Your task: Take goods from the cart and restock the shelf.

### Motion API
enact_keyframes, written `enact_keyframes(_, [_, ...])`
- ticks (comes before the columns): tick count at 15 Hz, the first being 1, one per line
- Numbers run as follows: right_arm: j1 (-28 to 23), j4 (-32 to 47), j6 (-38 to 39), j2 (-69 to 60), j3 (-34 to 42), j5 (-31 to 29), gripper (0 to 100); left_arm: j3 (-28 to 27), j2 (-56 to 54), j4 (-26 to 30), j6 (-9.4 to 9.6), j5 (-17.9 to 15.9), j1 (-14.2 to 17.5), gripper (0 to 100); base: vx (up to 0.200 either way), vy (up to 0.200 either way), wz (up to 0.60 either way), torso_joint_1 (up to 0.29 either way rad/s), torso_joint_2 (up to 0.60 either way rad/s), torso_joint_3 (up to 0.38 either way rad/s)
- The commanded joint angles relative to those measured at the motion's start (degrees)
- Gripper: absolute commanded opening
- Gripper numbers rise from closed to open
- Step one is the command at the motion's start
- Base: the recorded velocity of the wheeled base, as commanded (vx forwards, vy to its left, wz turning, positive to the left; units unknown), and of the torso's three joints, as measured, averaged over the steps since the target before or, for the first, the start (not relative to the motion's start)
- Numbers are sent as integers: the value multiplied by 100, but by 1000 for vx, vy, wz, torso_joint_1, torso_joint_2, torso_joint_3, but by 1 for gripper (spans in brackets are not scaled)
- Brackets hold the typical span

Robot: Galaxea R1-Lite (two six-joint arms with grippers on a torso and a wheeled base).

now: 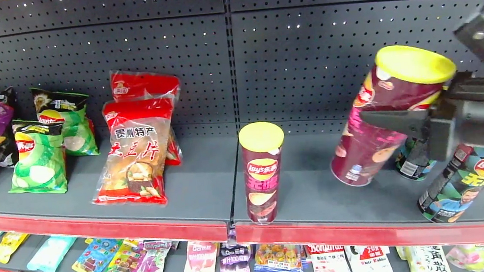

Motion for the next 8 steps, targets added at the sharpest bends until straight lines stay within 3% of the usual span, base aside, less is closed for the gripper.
enact_keyframes(1, [122, -135, 76, 1331, -754, -1, 0, -58, 56, 6, 1, 4, -1, 100, 0, 0, 0, 0, 0, 0])
enact_keyframes(8, [60, -205, 260, 3019, -1994, 17, 0, -217, 109, 6, -16, 4, -1, 100, 0, 0, 0, 0, 0, 0])
